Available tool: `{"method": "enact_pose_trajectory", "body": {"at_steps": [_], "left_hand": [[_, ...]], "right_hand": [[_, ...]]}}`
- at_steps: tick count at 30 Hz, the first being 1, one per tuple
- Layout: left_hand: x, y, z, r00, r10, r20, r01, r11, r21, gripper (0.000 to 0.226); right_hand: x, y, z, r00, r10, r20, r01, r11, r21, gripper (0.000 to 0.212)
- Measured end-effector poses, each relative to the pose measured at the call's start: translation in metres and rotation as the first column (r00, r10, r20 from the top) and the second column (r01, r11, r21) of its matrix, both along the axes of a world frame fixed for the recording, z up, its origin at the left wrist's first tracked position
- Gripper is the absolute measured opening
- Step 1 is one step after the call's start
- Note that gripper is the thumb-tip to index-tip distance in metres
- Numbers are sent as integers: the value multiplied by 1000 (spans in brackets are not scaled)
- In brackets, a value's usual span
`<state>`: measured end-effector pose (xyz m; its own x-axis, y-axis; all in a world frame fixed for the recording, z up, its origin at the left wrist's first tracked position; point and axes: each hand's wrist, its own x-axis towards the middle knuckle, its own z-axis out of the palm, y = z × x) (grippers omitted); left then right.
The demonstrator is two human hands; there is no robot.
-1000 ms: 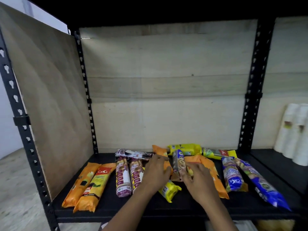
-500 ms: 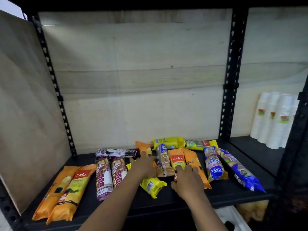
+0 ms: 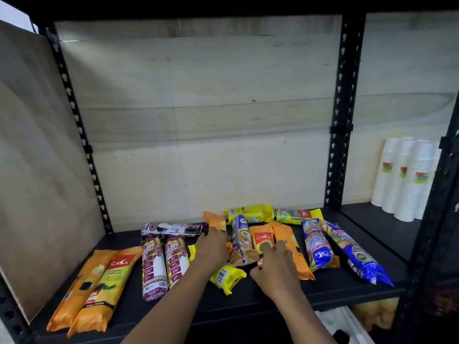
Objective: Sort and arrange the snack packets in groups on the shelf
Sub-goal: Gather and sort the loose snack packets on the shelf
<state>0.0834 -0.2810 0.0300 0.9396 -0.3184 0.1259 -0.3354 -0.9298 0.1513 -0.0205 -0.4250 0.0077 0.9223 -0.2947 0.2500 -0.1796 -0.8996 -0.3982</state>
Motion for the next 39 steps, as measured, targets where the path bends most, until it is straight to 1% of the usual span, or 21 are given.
{"method": "enact_pose_trajectory", "body": {"at_steps": [2,4,7,11,14,16,19,23,28,31,35,39], "left_hand": [[-2,2,1,998,-33,57,33,999,-10,40],[-4,7,1,993,-63,95,68,996,-54,39],[-9,18,2,991,-83,106,103,974,-201,43],[-21,45,7,988,-63,144,107,941,-322,48],[-34,75,13,985,-48,165,105,930,-353,47],[-44,99,16,987,-31,156,85,933,-349,47],[-59,138,16,985,26,168,31,943,-332,47],[-79,193,12,974,134,181,-68,940,-333,50],[-102,253,9,961,198,195,-111,917,-383,50],[-109,278,3,952,237,192,-148,909,-389,49],[-117,293,-10,947,269,176,-176,892,-416,49],[-125,296,-22,952,274,134,-180,860,-477,50]], "right_hand": [[-1,-3,0,999,-1,49,-1,999,36,58],[-2,-5,3,993,-4,116,-6,996,85,54],[-3,-4,11,976,-3,219,-29,989,144,47],[0,12,23,962,40,271,-95,977,193,46],[1,37,27,948,101,303,-180,952,246,42],[3,57,29,937,135,323,-230,932,279,40],[7,90,27,921,198,336,-306,901,307,41],[3,134,25,894,301,333,-407,857,317,43],[-7,192,22,823,415,388,-542,777,319,44],[-13,222,17,804,479,354,-585,743,324,45],[-14,251,3,798,467,381,-572,786,234,42],[-10,261,-11,825,464,321,-530,833,159,39]]}}
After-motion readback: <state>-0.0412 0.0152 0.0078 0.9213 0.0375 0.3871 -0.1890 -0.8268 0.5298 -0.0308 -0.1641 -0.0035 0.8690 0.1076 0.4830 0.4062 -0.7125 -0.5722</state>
